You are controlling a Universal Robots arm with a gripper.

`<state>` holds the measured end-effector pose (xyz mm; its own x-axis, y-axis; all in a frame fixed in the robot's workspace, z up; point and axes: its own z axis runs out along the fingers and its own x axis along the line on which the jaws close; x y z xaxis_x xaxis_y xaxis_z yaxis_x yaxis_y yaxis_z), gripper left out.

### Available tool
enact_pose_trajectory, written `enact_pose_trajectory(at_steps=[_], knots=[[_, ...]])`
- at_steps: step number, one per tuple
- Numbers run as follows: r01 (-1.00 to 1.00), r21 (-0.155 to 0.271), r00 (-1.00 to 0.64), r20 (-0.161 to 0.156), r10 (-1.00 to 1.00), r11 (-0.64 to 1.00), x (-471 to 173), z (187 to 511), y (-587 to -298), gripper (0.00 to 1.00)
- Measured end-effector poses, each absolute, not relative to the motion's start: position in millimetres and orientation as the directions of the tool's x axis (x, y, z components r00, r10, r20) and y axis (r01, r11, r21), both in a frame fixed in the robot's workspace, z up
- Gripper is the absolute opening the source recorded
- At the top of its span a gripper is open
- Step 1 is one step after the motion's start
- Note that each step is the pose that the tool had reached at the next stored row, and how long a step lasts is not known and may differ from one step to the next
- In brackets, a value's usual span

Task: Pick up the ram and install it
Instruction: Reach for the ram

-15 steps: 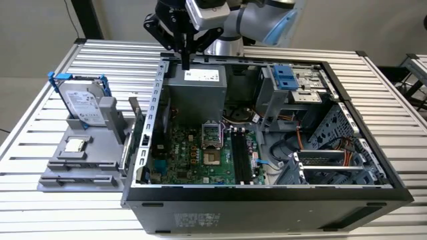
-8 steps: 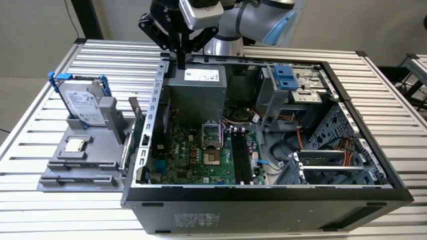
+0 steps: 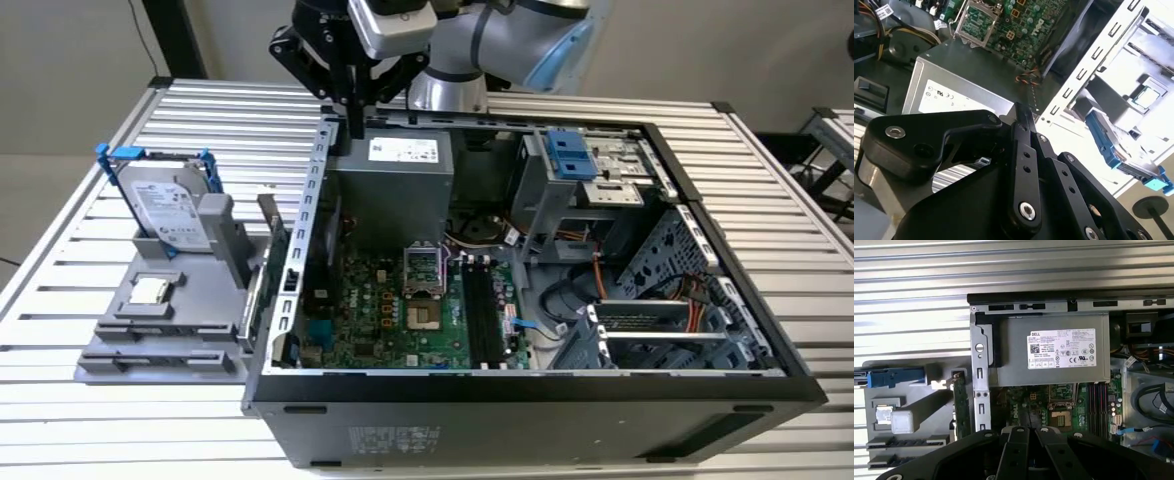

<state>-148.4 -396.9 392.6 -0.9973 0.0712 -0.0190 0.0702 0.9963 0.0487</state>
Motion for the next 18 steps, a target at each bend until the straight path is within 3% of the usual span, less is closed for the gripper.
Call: enact_pose_trajectory(at_steps=[18], knots=[[0.07, 0.049, -0.997, -0.019, 0.071, 0.996, -165.0, 392.7, -395.2, 0.0]])
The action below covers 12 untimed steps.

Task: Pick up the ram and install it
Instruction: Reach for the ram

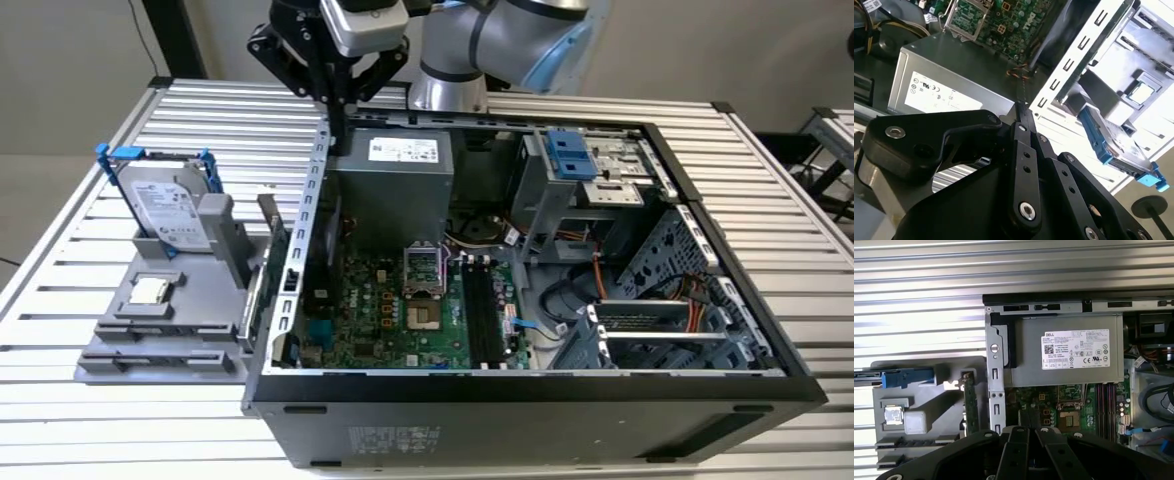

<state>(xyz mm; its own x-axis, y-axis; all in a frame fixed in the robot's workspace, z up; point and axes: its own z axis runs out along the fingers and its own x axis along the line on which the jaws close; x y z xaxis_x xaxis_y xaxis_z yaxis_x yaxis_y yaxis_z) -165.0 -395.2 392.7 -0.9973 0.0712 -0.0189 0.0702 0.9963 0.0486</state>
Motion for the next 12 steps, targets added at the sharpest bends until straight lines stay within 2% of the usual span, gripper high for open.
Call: enact_pose_trajectory(at_steps=[12], knots=[[0.07, 0.049, -0.997, -0.019, 0.071, 0.996, -185.4, 392.6, -393.9, 0.0]])
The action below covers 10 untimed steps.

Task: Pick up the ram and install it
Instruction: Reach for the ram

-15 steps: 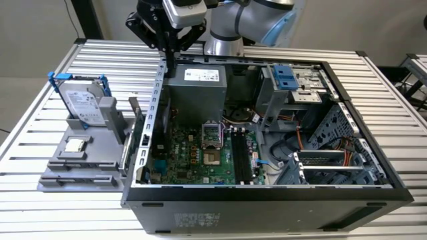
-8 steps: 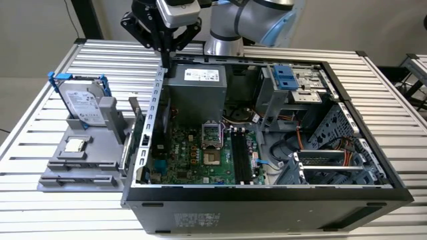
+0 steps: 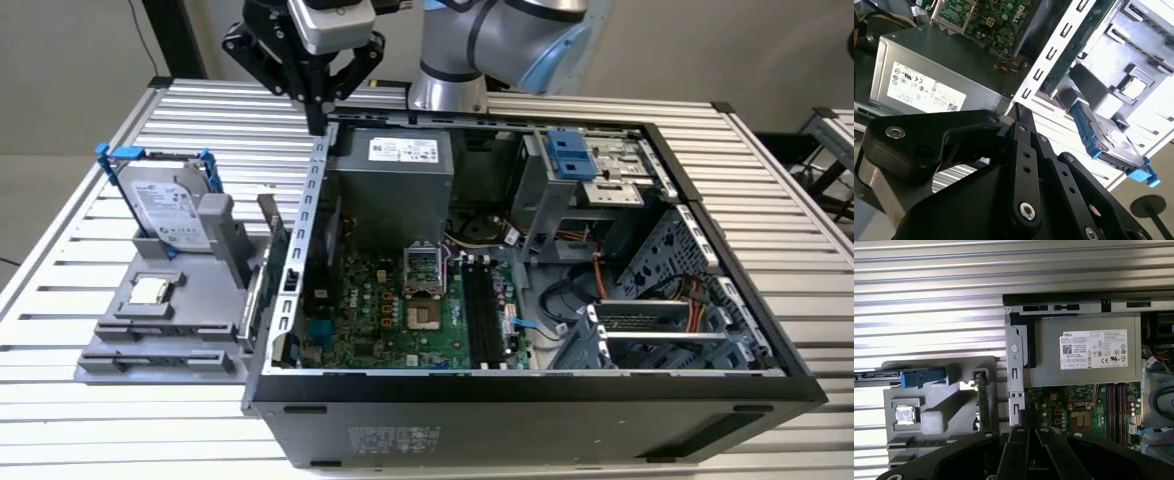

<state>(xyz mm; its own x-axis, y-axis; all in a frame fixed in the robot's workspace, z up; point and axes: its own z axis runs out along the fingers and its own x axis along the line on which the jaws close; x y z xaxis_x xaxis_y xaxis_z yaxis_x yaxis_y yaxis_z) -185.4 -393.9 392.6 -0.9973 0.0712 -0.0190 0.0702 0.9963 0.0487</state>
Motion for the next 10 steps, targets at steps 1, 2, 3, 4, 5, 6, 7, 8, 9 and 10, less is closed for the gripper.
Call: enact_pose_trajectory(at_steps=[1, 2, 3, 4, 5, 6, 7, 8, 9, 10], knots=[[0.07, 0.049, -0.997, -0.019, 0.071, 0.996, -187.2, 392.6, -393.8, 0.0], [0.07, 0.049, -0.997, -0.019, 0.071, 0.996, -188.9, 392.6, -393.7, 0.0], [0.07, 0.049, -0.997, -0.019, 0.071, 0.996, -190.8, 392.6, -393.6, 0.0], [0.07, 0.049, -0.997, -0.019, 0.071, 0.996, -192.6, 392.6, -393.5, 0.0], [0.07, 0.049, -0.997, -0.019, 0.071, 0.996, -194.5, 392.6, -393.5, 0.0], [0.07, 0.049, -0.997, -0.019, 0.071, 0.996, -196.4, 392.6, -393.4, 0.0], [0.07, 0.049, -0.997, -0.019, 0.071, 0.996, -198.4, 392.6, -393.4, 0.0], [0.07, 0.049, -0.997, -0.019, 0.071, 0.996, -200.5, 392.6, -393.3, 0.0], [0.07, 0.049, -0.997, -0.019, 0.071, 0.996, -202.7, 392.6, -393.2, 0.0], [0.07, 0.049, -0.997, -0.019, 0.071, 0.996, -204.7, 392.6, -393.2, 0.0]])
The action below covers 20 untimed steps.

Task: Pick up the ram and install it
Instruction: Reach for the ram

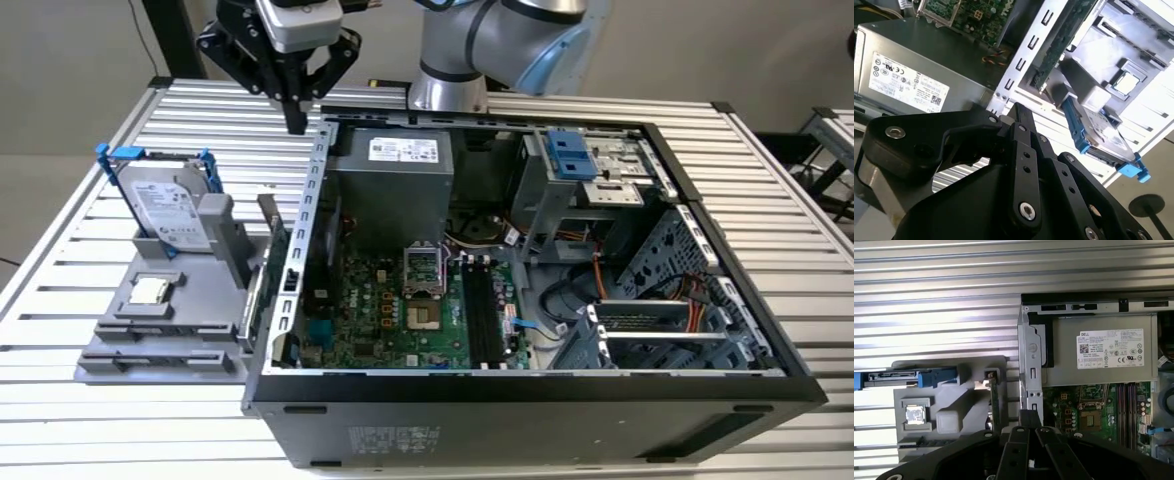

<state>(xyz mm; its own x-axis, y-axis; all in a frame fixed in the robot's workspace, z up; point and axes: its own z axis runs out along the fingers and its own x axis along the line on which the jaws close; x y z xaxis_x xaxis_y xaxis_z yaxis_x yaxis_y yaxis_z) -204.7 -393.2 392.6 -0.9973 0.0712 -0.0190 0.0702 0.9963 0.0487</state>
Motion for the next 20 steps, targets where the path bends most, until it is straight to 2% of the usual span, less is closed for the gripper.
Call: enact_pose_trajectory(at_steps=[20], knots=[[0.069, 0.049, -0.997, -0.019, 0.07, 0.996, -222.1, 392.6, -392.6, 0.0]])
